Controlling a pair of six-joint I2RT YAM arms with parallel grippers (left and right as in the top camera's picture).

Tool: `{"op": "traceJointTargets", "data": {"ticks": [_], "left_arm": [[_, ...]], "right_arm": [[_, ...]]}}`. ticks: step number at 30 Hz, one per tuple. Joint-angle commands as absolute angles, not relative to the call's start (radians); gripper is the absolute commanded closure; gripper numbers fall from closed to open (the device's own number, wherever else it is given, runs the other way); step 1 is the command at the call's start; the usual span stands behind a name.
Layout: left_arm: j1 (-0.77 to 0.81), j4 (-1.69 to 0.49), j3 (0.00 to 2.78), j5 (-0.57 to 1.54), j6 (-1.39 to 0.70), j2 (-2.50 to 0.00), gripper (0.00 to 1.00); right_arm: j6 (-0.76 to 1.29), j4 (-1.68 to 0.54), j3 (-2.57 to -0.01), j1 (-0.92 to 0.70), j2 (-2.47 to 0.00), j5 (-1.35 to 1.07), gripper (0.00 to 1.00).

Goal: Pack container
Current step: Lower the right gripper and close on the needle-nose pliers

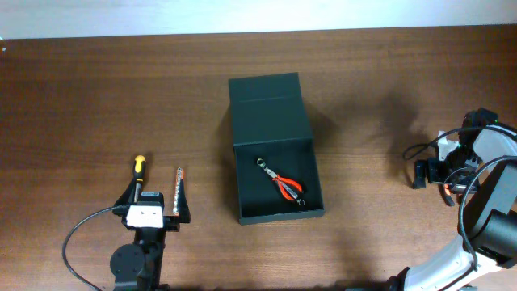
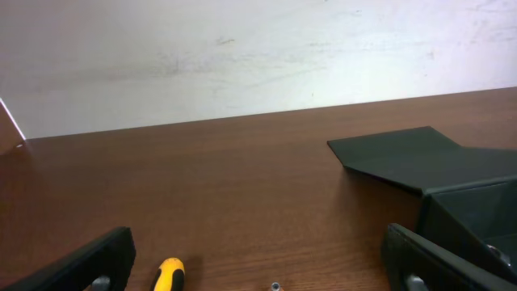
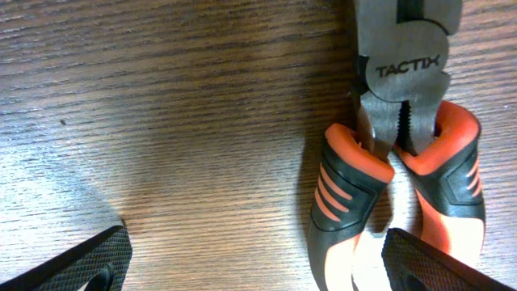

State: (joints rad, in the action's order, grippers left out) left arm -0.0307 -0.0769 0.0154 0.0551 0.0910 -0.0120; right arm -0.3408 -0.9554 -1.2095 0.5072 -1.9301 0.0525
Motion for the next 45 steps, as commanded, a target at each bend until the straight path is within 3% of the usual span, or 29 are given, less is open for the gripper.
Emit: {"op": "traceJointTargets", "data": {"ticks": [1,4,7,9,19,23,29,39,45], "left_arm": [[-0.036,-0.076,0.009,0.059,0.110,-0.007,0.01],[-0.036,-0.076,0.009,0.059,0.110,-0.007,0.01],[-0.036,-0.075,0.009,0.059,0.110,-0.007,0.01],[-0.036,-0.075,0.009,0.059,0.110,-0.007,0.01],[-0.036,-0.075,0.009,0.059,0.110,-0.007,0.01],[-0.036,-0.075,0.009,0.059,0.110,-0.007,0.01],[-0.036,-0.076,0.009,0.059,0.110,-0.007,0.01],[-0.036,-0.075,0.009,0.059,0.110,-0.007,0.01],[-0.036,-0.076,0.009,0.059,0.110,-0.007,0.01]], "right_arm": [[-0.344,-0.953,-1.207,0.503,-1.939,0.073,0.01],[-0.344,-0.955,-1.205,0.503,-1.938,0.080,0.01],[-0.344,-0.957,-1.204,0.503,-1.939,0.080,0.21],[-0.344,-0.957,-1.204,0.503,-1.938,0.080,0.29],[-0.344,-0.957,-1.204,0.503,-1.938,0.083,0.32],[-0.344,-0.952,-1.204,0.503,-1.939,0.083,0.42],[-0.343,-0.952,-1.204,0.503,-1.939,0.083,0.43],[-0.340,-0.952,-1.204,0.503,-1.939,0.083,0.64],[-0.340,-0.952,-1.204,0.503,-1.939,0.083,0.71]]}}
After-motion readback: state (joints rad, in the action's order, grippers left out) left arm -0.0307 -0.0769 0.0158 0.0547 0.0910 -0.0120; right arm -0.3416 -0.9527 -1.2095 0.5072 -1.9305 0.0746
